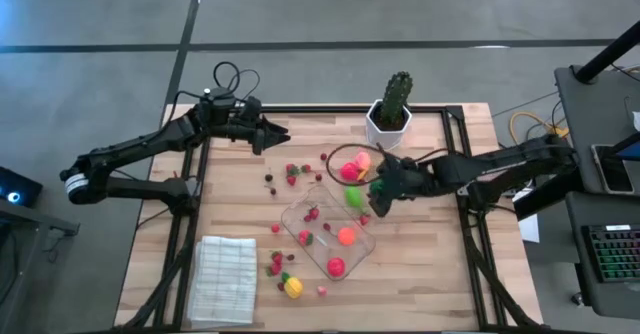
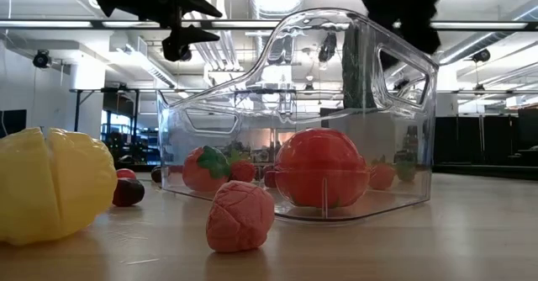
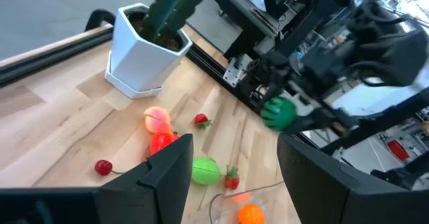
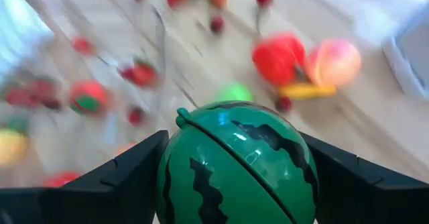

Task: Pick and placing Produce into tupperware
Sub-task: Put the green watermelon into the transparent bin, then put the red strawberry into the transparent bin, then put the black cherry into the transparent bin

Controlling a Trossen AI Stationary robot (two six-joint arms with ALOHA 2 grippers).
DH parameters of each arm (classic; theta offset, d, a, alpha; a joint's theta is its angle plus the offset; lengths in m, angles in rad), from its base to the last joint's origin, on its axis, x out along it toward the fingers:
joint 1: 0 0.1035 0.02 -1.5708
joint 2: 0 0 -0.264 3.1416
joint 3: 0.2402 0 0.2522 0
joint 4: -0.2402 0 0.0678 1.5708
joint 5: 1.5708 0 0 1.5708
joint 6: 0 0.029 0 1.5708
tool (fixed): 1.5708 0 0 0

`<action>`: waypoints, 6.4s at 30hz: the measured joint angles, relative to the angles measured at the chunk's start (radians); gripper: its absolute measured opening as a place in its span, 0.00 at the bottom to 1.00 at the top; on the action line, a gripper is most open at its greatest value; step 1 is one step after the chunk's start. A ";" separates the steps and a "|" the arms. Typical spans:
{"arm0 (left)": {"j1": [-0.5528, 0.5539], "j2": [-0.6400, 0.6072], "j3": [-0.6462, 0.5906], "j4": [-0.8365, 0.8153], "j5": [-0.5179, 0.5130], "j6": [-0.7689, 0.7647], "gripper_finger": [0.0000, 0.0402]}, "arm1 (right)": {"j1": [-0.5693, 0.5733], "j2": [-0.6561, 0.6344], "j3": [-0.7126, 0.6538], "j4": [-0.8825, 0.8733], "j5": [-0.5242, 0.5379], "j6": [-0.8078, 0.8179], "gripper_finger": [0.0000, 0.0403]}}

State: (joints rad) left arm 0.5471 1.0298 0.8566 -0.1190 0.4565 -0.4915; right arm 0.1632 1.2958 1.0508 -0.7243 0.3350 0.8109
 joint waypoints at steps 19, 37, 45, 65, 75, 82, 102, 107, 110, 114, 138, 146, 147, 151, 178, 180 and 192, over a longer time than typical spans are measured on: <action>0.001 -0.052 -0.001 -0.233 0.175 0.130 0.50 | 0.072 0.540 0.615 -0.185 -0.103 0.187 0.75; 0.000 -0.359 -0.156 -0.285 0.157 -0.009 0.50 | 0.186 0.612 0.661 -0.210 0.018 0.514 0.90; -0.001 -0.581 -0.304 -0.290 0.156 -0.284 0.50 | 0.203 0.590 0.650 -0.643 0.051 1.065 0.90; -0.001 -0.785 -0.360 -0.179 0.167 -0.249 0.50 | -0.129 0.562 0.437 -0.647 -0.072 1.061 0.90; 0.000 -0.601 -0.344 -0.170 0.167 -0.069 0.50 | -0.281 0.509 0.270 -0.444 -0.146 1.042 0.90; 0.001 -0.572 -0.333 -0.123 0.167 0.049 0.50 | -0.260 0.507 0.178 -0.446 -0.207 1.138 0.90; 0.001 -0.493 -0.333 -0.066 0.104 0.185 0.50 | -0.268 0.504 -0.013 -0.275 -0.102 1.157 0.79; 0.001 -0.480 -0.333 -0.067 0.104 0.184 0.50 | -0.268 0.504 -0.030 -0.262 -0.111 1.146 0.74; 0.001 -0.471 -0.334 -0.066 0.102 0.184 0.50 | -0.268 0.504 -0.030 -0.261 -0.099 1.121 0.71; 0.001 -0.460 -0.334 -0.063 0.103 0.184 0.50 | -0.270 0.504 -0.034 -0.259 -0.091 1.114 0.66; 0.001 -0.443 -0.336 -0.061 0.103 0.184 0.50 | -0.269 0.471 0.047 -0.271 -0.070 0.974 0.33; 0.001 -0.459 -0.340 -0.144 0.015 0.205 0.50 | -0.154 0.398 0.299 -0.261 0.027 0.786 0.39; 0.001 -0.462 -0.340 -0.157 0.005 0.218 0.50 | -0.130 0.397 0.340 -0.254 0.041 0.743 0.39; 0.001 -0.470 -0.340 -0.170 0.002 0.263 0.50 | -0.045 0.419 0.476 -0.188 0.026 0.610 0.38; 0.000 -0.290 -0.373 -0.148 -0.122 0.348 0.50 | 0.065 0.707 1.047 -0.547 0.351 0.689 0.84; 0.001 -0.222 -0.373 -0.178 -0.211 0.272 0.50 | 0.058 0.704 1.086 -0.602 0.357 0.683 0.84; 0.000 0.126 -0.366 -0.213 -0.219 0.051 0.50 | 0.011 0.704 1.137 -0.691 0.344 0.635 0.83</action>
State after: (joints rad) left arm 0.5472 1.1562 0.4911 -0.3322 0.2371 -0.4400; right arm 0.1745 1.9995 2.1876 -1.4154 0.6790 1.4460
